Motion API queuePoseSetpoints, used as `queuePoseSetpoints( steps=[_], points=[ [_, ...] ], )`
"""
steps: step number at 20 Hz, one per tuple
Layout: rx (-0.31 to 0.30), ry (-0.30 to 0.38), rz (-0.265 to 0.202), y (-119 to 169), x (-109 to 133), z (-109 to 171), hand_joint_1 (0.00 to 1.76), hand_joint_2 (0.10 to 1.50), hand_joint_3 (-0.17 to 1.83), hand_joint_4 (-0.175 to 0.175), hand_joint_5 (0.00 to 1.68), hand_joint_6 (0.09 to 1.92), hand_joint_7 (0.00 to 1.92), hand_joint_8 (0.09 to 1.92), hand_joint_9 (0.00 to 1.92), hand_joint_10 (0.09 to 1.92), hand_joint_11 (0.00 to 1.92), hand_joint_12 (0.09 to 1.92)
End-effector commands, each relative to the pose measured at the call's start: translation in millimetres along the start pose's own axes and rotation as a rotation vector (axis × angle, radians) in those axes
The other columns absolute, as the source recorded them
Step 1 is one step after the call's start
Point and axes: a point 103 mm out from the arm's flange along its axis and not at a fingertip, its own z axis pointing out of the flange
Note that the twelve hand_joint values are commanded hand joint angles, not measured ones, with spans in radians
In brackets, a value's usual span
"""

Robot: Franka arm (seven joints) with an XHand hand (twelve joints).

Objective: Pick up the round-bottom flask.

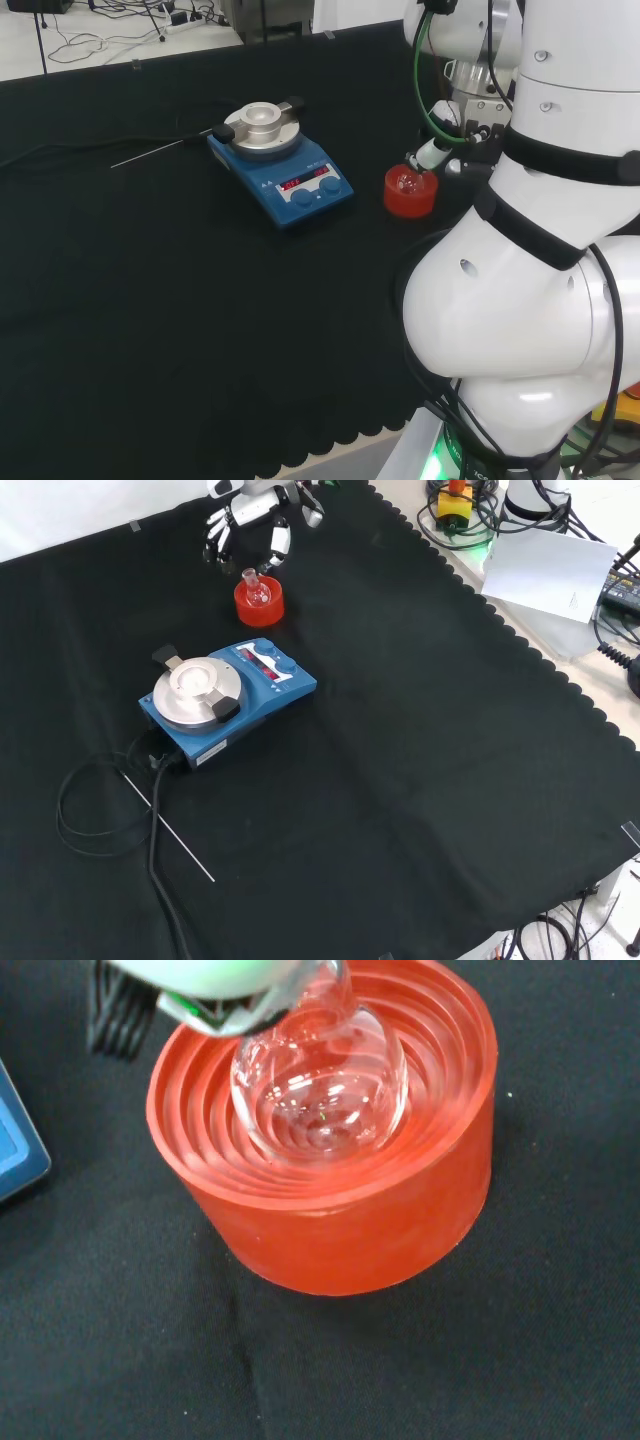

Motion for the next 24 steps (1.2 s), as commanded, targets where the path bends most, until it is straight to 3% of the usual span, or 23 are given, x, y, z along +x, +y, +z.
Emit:
queuePoseSetpoints(
  steps=[1, 12, 18, 20, 21, 22, 24],
  points=[
    [0.009, -0.009, -0.007, 6, 4, 3, 0.96, 0.6, 0.73, -0.056, 0.72, 0.7, 0.26, 0.64, 0.47, 0.65, 0.13, 1.41],
    [0.012, -0.035, -0.009, 10, 7, 6, 0.96, 0.6, 0.73, -0.069, 0.8, 0.77, 0.26, 0.64, 0.49, 0.65, 0.16, 1.4],
    [0.007, -0.045, -0.011, 10, 8, 6, 0.97, 0.61, 0.73, -0.1, 0.94, 0.83, 0.28, 0.65, 0.51, 0.64, 0.19, 1.39],
    [-0.003, -0.054, -0.01, 10, 11, 6, 1.03, 0.74, 0.57, 0.077, 1.05, 0.87, 0.29, 0.66, 0.52, 0.64, 0.2, 1.38],
    [-0.018, -0.059, -0.012, 10, 12, 5, 1.05, 0.78, 0.52, 0.126, 1.08, 0.87, 0.3, 0.66, 0.53, 0.64, 0.22, 1.38],
    [-0.033, -0.066, -0.012, 10, 13, 4, 1.07, 0.78, 0.51, 0.148, 1.11, 0.86, 0.31, 0.66, 0.54, 0.63, 0.24, 1.37],
    [-0.038, -0.077, -0.012, 10, 15, 3, 1.09, 0.73, 0.62, 0.134, 1.14, 0.88, 0.37, 0.65, 0.6, 0.61, 0.29, 1.34]
  ],
)
